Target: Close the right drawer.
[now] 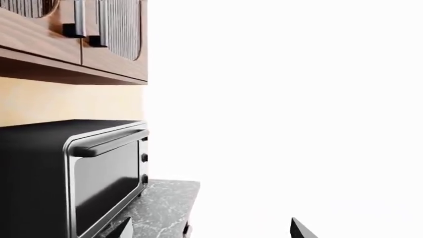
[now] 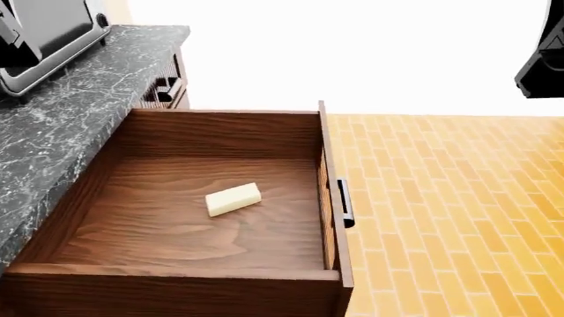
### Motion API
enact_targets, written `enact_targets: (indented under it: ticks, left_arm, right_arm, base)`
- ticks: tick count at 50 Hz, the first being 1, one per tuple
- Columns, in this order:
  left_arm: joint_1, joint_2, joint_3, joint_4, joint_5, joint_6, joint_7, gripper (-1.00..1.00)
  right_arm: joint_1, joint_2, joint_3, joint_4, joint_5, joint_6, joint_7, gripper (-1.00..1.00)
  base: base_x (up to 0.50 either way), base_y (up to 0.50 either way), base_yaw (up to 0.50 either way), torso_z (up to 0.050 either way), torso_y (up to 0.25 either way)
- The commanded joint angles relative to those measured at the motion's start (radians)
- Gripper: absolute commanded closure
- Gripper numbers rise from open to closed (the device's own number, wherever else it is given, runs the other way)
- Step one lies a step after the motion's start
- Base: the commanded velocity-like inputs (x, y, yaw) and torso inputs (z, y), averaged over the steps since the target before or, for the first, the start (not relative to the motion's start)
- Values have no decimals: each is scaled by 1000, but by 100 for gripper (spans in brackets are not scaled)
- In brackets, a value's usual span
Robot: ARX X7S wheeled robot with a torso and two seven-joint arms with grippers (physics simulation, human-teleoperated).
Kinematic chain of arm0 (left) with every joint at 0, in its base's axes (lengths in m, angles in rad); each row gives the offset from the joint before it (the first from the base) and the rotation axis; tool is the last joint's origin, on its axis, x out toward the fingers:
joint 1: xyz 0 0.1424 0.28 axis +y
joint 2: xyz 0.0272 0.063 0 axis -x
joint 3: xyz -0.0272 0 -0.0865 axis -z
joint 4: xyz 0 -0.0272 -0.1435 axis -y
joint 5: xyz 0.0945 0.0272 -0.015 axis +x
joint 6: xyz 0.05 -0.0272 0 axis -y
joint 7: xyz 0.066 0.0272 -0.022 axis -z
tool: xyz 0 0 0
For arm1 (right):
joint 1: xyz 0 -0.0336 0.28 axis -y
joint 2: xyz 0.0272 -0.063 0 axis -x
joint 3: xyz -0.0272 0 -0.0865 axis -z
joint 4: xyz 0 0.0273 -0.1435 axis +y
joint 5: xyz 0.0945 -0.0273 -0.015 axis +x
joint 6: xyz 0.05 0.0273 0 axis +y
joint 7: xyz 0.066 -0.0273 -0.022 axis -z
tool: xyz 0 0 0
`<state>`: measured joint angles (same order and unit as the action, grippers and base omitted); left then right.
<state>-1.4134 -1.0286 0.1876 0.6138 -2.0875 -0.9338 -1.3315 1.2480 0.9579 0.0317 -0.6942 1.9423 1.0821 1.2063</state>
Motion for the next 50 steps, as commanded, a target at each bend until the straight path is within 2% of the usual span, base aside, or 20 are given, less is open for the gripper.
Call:
enact_targets:
  ticks: [1, 7, 15, 29, 32, 36, 42, 50]
  left_arm:
    - [-2, -3, 4, 0, -1, 5, 2, -100]
    - [0, -3, 5, 1, 2, 7, 4, -100]
    - [-3, -4, 9, 0, 4, 8, 6, -100]
    - [-2, -7, 12, 3, 4, 14, 8, -100]
    - [-3, -9, 13, 2, 6, 14, 10, -100]
    - [-5, -8, 16, 3, 5, 15, 10, -100]
    - [-7, -9, 18, 4, 5, 16, 10, -100]
    - [-9, -10, 22, 5, 4, 19, 10, -100]
  right_arm:
    - [-7, 3, 4, 3, 4, -16, 6, -100]
    - [5, 5, -8, -5, -3, -4, -4, -100]
    - [21, 7, -15, -7, -28, 5, -8, -100]
    - [21, 10, -26, -14, -37, 9, -13, -100]
    - [19, 9, -29, -3, -49, 2, 11, -100]
    - [3, -7, 26, -26, -36, -29, -45, -100]
    - [20, 9, -24, -9, -49, -2, -7, -100]
    - [13, 8, -7, -11, -39, -19, -20, -100]
  base:
    - [0, 0, -500, 0, 0]
    - [0, 0, -500, 0, 0]
    - [-79, 2, 0, 0, 0]
    - [463, -12, 0, 0, 0]
    - [0, 0, 0, 0, 0]
    - [-2, -72, 0, 0, 0]
    - [-12, -456, 0, 0, 0]
    - [0, 0, 0, 0, 0]
